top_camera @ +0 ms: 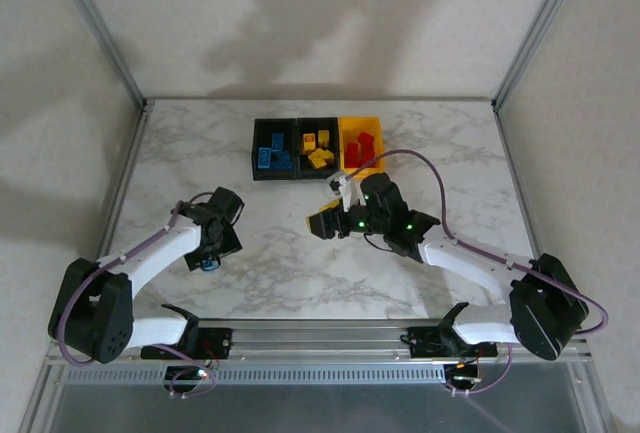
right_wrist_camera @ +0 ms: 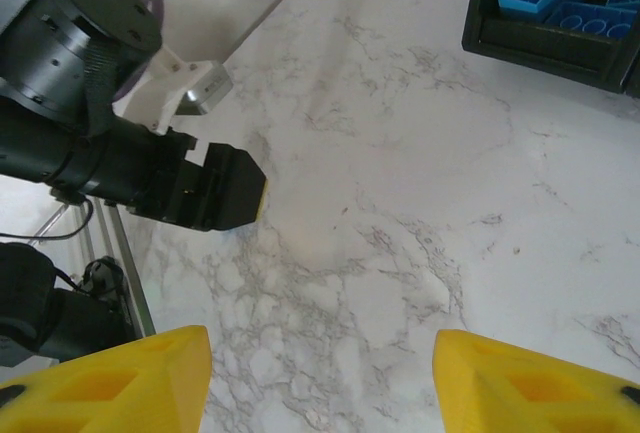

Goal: Sort the legos into containers by color
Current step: Pick up the lego from the middle-left of the table.

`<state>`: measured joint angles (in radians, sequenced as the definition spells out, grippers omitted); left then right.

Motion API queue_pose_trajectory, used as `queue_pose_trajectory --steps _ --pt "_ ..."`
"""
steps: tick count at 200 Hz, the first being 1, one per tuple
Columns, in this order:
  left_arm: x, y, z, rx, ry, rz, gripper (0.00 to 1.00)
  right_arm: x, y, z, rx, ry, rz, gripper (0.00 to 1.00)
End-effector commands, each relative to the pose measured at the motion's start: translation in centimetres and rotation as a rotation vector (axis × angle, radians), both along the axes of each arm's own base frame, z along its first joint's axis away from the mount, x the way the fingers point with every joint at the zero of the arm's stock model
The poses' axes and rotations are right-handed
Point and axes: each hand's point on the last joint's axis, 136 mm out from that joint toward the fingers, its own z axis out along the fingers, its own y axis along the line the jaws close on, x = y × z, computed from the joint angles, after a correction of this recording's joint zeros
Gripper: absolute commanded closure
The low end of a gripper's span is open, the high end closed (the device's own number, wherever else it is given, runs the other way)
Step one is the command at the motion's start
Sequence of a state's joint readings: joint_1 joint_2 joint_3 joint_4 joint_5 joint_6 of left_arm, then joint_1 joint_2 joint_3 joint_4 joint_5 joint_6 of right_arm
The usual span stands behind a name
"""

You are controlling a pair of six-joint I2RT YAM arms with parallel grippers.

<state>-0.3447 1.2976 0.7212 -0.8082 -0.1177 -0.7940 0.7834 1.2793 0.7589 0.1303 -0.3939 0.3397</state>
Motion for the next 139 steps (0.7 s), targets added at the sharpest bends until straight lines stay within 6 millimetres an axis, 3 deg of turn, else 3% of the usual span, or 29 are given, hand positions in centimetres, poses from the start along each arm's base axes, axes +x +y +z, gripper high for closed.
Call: queue_pose_trajectory --steps 1,33,71,120,139 --pt "-0.2 0.1 -1.1 -0.011 0.021 0.05 0.19 -0.7 -0.1 1.1 0.024 -0.021 0.015 0.4" --pt "-0.8 1.4 -1.6 0.084 0.073 0.076 0.19 -0.9 -0.5 1.5 0.025 -0.029 0.012 0.4" --pt "-0.6 1.2 -2.1 0.076 0.083 0.071 0.21 -0.9 -0.7 1.6 0.025 -0.037 0.0 0.4" --pt "-0.7 0.5 -2.4 0.036 0.084 0.059 0.41 -0.7 -0.8 1.6 0.017 -0.042 -0.008 0.4" --pt "-0.8 0.5 -2.7 0.036 0.095 0.057 0.38 -0.6 -0.8 1.7 0.016 -0.043 -0.011 0.4"
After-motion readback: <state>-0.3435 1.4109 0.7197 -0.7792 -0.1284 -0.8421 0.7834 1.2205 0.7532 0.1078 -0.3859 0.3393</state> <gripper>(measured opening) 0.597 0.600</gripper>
